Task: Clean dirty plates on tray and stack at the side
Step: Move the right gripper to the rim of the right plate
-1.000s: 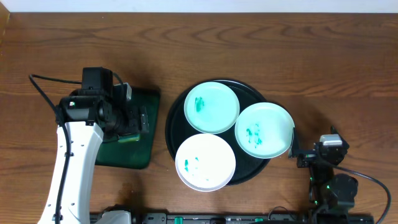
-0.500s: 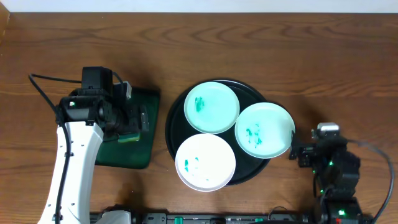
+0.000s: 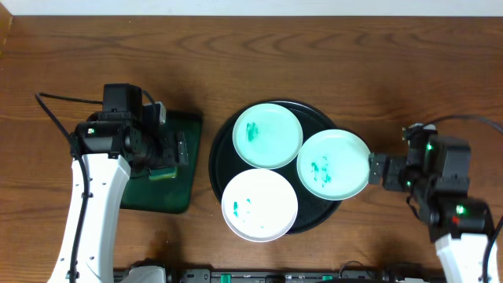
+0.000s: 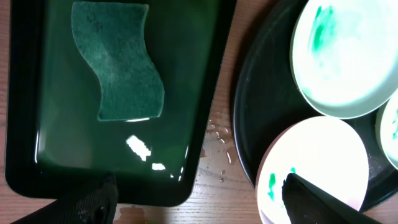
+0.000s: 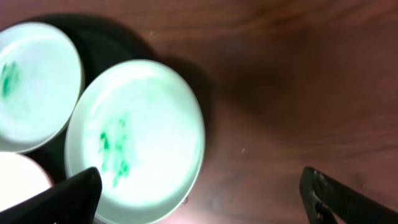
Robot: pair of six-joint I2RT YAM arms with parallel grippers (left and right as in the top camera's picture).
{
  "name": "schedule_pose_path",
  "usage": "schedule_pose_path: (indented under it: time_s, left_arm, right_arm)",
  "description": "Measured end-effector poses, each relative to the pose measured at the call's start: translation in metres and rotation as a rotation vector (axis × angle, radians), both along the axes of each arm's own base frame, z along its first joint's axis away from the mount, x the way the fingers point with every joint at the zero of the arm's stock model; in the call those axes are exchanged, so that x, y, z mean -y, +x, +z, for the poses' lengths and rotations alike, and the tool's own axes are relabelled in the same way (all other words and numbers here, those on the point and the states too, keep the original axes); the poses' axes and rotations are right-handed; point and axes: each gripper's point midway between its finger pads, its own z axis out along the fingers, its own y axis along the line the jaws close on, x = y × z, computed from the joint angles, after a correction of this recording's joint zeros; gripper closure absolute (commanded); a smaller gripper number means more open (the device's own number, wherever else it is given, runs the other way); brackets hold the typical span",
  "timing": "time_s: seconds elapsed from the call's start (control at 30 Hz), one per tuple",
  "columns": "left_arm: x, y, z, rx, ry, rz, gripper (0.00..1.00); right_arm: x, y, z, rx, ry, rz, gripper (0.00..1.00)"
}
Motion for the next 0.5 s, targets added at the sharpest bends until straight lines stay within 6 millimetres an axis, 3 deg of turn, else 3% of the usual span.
schedule_pose_path:
  time_s: [0.2,0.5]
  left_arm:
    - [0.0,0.0,0.0,0.0,0.0,0.0,0.15]
    - [0.0,0.0,0.0,0.0,0.0,0.0,0.15]
  right_arm:
    - [-0.015,-0.018,-0.009,-0.234,0.115,-0.015,0.01]
    - [-0.029,-0.064,-0.026,-0.56,0.208,-0.039,0.01]
